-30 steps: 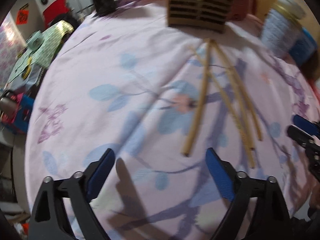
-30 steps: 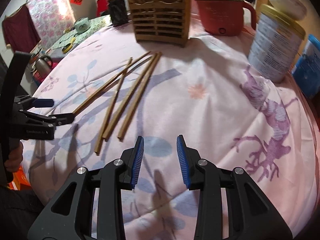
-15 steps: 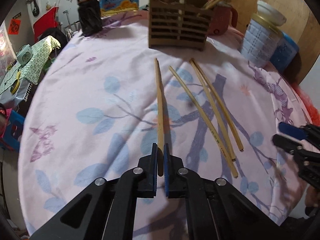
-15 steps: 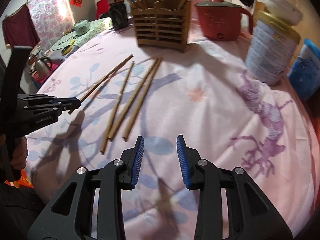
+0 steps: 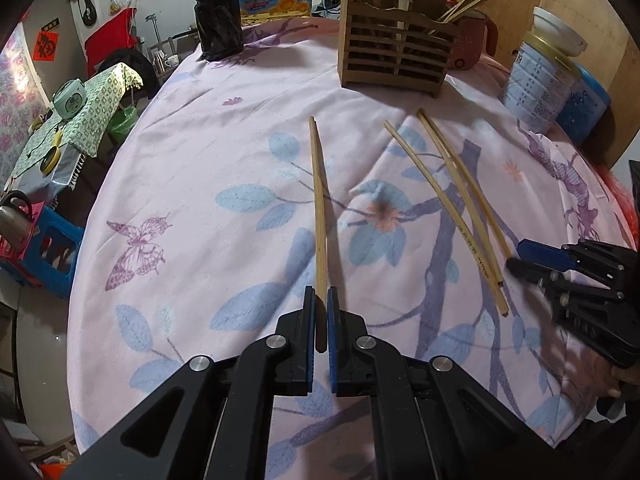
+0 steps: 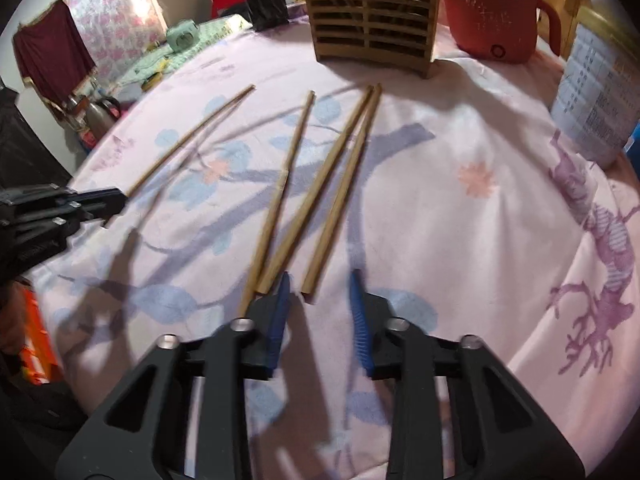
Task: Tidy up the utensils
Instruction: 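Close the left gripper on one chopstick while the right gripper grasps another, then lift both held chopsticks and carry them over the wooden holder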
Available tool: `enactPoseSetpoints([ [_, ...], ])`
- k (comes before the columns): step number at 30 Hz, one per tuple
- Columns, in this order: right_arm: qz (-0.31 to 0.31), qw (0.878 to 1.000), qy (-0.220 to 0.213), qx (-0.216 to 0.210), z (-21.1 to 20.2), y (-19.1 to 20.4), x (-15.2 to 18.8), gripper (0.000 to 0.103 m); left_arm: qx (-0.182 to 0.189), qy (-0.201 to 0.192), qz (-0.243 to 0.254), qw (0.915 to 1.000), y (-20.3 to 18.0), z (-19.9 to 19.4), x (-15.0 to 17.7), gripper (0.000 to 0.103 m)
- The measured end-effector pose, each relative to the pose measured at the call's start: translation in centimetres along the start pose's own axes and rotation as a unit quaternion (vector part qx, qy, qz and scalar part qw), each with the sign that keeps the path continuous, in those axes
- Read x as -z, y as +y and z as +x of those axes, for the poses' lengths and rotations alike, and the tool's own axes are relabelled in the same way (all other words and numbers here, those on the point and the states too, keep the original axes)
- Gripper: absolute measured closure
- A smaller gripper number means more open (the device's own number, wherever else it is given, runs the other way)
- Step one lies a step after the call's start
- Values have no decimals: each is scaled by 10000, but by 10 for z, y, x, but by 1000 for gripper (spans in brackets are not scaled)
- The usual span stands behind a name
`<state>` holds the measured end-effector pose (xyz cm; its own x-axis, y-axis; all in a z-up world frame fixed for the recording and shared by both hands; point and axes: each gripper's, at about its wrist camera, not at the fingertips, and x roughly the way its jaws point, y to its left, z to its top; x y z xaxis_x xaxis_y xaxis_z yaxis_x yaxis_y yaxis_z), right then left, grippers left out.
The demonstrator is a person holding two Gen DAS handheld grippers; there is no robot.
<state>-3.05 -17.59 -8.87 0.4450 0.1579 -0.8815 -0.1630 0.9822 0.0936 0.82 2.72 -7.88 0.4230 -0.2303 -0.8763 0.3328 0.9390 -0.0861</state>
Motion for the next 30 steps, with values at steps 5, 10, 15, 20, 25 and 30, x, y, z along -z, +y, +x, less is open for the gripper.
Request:
enactPoseSetpoints([
  [5, 218, 9997, -105, 34, -10, -15, 1, 96, 62, 102, -12, 9999, -4, 8, 0, 97],
  [10, 317, 9977, -540, 275, -46, -28, -6, 97, 41, -152, -5, 9999, -6, -7, -9, 97],
  [15, 472, 9907, -1201, 427, -92, -45, -25, 97, 1, -622, 27, 9981, -6, -50, -37, 97],
  [20, 503, 9798, -1892, 416, -139, -54, -51, 97, 55, -1128, 166, 9935, -12, -101, -72, 97],
  [25, 515, 9725, -2248, 329, -167, -57, -64, 97, 283, -1366, 180, 9901, -20, -134, -94, 97],
  [30, 555, 9715, -2299, 157, -176, -56, -67, 97, 556, -1310, 124, 9897, -25, -142, -105, 97],
])
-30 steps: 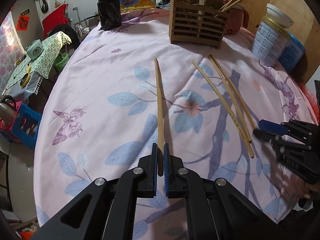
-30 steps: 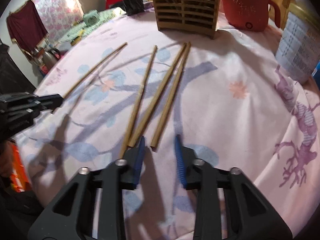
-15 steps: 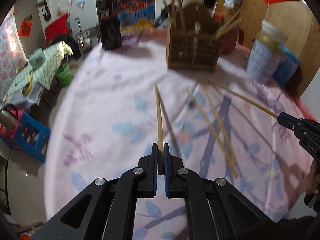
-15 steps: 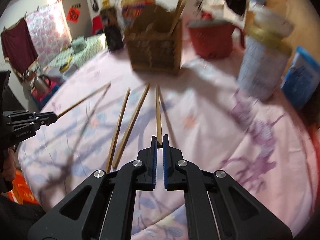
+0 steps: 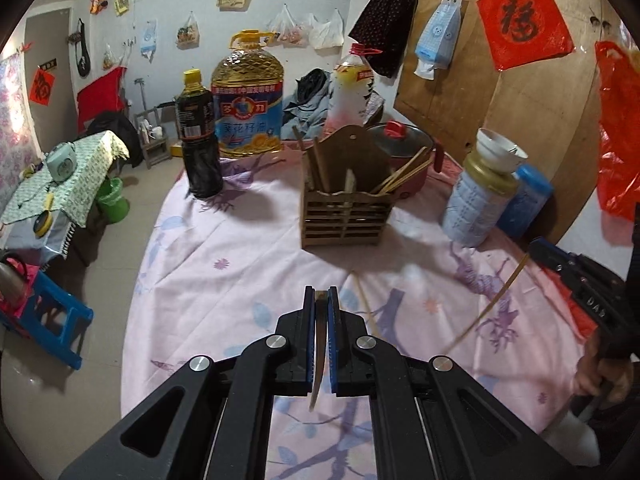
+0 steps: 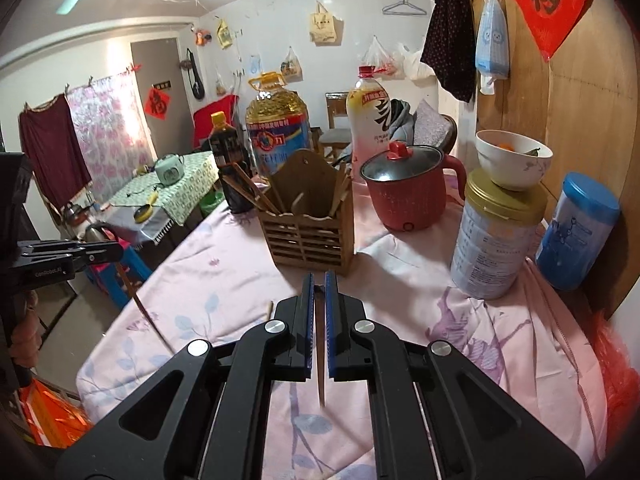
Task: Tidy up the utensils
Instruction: 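Lift both held chopsticks and carry them over the wooden holder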
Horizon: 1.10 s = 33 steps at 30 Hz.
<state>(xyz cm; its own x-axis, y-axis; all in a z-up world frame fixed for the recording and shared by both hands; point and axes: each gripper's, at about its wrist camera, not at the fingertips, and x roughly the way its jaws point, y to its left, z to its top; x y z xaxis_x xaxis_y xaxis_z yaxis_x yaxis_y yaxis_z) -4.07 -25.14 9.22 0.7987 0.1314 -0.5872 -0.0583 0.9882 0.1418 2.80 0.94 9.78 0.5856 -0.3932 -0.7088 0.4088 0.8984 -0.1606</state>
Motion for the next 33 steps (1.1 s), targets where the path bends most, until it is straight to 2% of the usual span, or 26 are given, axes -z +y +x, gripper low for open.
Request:
enactPoseSetpoints([
  [6, 72, 9998, -35, -201, 7, 0, -18, 97, 202, 27, 170, 9996, -12, 7, -16, 97],
  [10, 84, 9991, -218, -348, 13, 3, -43, 97, 369, -125, 268, 9989, -21, 12, -47, 97],
  [16, -95, 9962, -693, -525, 23, 15, -109, 97, 402, -565, 502, 9963, -33, 19, -119, 97],
  [22, -182, 9923, -1125, -477, 43, 18, -169, 97, 424, -881, 561, 9936, -39, 37, -193, 97],
  [26, -112, 9923, -1158, -430, 70, 12, -189, 97, 303, -988, 571, 9930, -38, 62, -219, 97],
  [29, -119, 9951, -924, -325, 100, 9, -187, 97, 188, -828, 467, 9953, -31, 93, -219, 97],
  [31, -46, 9982, -534, -267, 122, 5, -177, 92, 98, -597, 276, 9978, -21, 115, -210, 89],
  [32, 5, 9985, -482, -252, 124, 3, -174, 92, 49, -469, 197, 9987, -16, 123, -204, 71],
  [33, 33, 9982, -508, -301, 121, 1, -169, 92, -1, -431, 140, 9990, -12, 125, -198, 59],
])
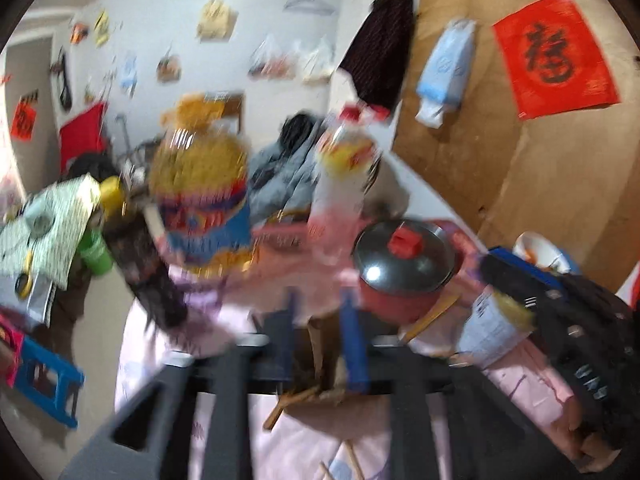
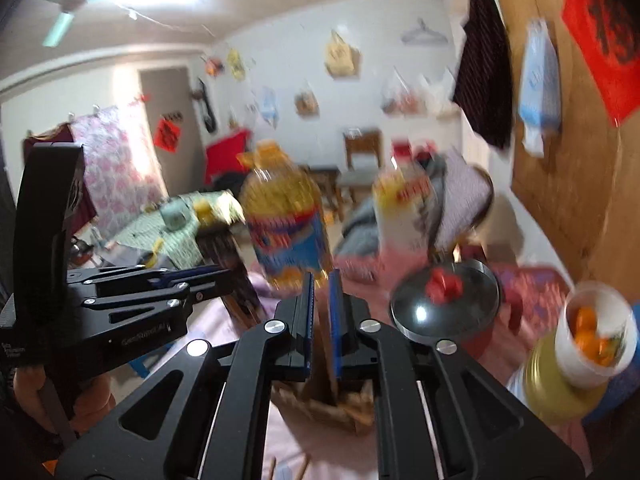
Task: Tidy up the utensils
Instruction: 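Lift both held chopsticks and carry them over the wooden holder, then open the left gripper into the holder while the right gripper releases its chopstick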
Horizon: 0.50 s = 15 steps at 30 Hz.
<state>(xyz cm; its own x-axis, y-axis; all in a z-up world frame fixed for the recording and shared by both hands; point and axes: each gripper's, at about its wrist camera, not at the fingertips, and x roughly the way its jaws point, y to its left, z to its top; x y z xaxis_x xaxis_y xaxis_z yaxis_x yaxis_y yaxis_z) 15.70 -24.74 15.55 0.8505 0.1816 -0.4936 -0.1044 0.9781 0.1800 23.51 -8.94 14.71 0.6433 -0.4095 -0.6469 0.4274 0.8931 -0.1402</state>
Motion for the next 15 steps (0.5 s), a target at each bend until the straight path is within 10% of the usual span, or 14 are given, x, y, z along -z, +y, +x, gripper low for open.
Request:
enactPoseSetpoints([
  [15, 10, 9997, -213, 79, -64, 7, 41, 71, -690, 38, -520, 9963, 37, -54, 78, 22],
])
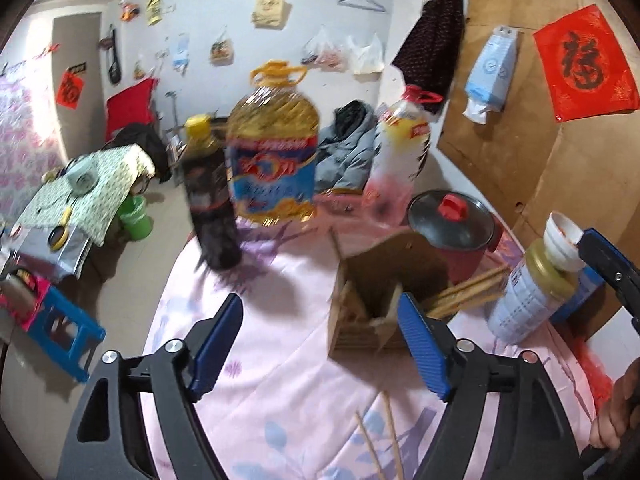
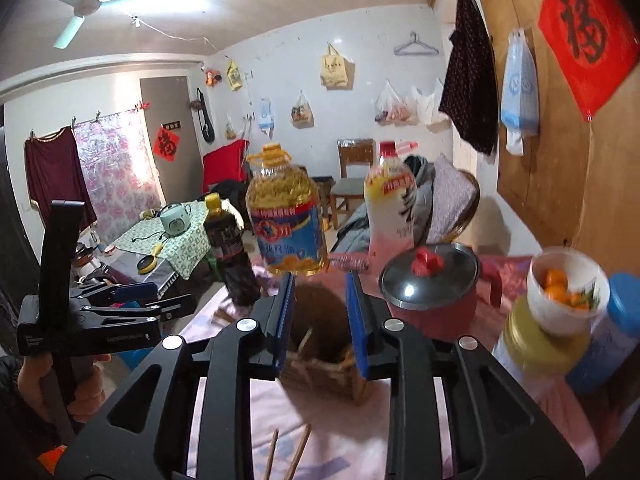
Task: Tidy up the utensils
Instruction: 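Open the left gripper into the holder while the right gripper releases its chopstick, then move both open grippers back toward the remaining loose chopsticks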
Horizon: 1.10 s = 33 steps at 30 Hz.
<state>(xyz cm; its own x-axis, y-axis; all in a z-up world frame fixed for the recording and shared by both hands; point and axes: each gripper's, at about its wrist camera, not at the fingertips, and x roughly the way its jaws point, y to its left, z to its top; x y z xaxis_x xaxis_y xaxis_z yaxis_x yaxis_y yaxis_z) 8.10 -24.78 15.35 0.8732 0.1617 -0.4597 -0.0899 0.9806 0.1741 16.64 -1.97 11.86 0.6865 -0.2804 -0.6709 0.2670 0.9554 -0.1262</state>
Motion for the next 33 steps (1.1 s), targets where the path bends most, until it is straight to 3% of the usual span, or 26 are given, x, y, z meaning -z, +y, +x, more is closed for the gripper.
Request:
enactPoseSetpoints([
  [11, 35, 9997, 244, -51, -28, 12, 34, 60, -476, 176, -184, 9985, 18, -29, 64, 14],
  [19, -7, 9989, 467, -106, -35, 23, 60, 59, -604, 365, -291, 9971, 21, -35, 98, 10],
  [23, 50, 9977, 671, -36, -34, 23, 92, 44, -758, 502, -278, 9955, 23, -26, 130, 6],
  [28, 31, 9874, 1571, 194, -26, 20, 162, 43, -912, 1258, -226, 9876, 26, -2, 191, 6],
  [33, 129, 9750, 2208, 220, -26, 17, 210, 43, -923, 1682, -178, 9813, 29, 7, 227, 6],
])
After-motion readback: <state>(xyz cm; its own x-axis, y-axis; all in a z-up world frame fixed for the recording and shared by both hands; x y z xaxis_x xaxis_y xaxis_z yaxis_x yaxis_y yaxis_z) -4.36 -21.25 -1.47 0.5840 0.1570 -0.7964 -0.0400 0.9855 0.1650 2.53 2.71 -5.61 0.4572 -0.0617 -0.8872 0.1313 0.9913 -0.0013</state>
